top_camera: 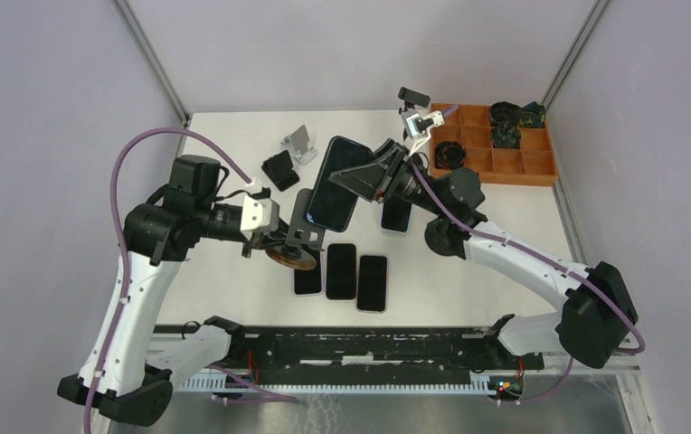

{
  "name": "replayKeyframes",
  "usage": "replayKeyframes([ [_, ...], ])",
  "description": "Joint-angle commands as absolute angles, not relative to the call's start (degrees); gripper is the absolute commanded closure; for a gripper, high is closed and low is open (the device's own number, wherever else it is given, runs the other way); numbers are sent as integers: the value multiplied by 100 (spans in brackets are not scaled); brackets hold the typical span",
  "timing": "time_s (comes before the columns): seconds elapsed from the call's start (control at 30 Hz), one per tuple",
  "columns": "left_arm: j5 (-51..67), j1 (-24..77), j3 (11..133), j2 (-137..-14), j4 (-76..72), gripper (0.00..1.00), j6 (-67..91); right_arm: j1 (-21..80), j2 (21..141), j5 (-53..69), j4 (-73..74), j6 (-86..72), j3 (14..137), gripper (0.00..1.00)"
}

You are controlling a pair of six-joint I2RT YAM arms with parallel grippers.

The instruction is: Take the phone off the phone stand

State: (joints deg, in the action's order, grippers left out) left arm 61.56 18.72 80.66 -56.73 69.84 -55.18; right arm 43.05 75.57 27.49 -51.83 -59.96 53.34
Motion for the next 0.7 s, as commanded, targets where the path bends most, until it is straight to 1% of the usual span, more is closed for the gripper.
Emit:
replayKeyframes([
  [0.0, 6643, 1924, 8265, -5507, 7059, 98, -5607, 3753, 7660, 2639, -5462, -6405, 5848, 91],
  [0.03, 6561, 1925, 8240, -5496, 7024, 98, -5640, 3699, 7630, 2762, -5431, -6429, 5935, 98],
  [0.07, 6390, 1920, 8207, -5476, 6944, 98, -5635, 3663, 7588, 2908, -5322, -6421, 6001, 100],
  [0.17, 5897, 1924, 8027, -5374, 6578, 98, -5553, 3594, 7341, 3262, -4630, -6181, 6105, 100],
  [0.3, 5457, 1924, 7794, -5183, 6095, 98, -5336, 3504, 6758, 3641, -3118, -5545, 5795, 100],
  [0.37, 5364, 1925, 7788, -5159, 6052, 98, -5321, 3447, 6394, 3770, -2226, -5197, 5462, 100],
  [0.5, 5266, 1923, 7805, -5158, 6042, 98, -5346, 3446, 5606, 3556, -863, -4550, 4616, 100],
  [0.67, 5321, 1922, 7809, -5165, 6034, 98, -5352, 3452, 4704, 2989, 128, -4355, 3266, 100],
])
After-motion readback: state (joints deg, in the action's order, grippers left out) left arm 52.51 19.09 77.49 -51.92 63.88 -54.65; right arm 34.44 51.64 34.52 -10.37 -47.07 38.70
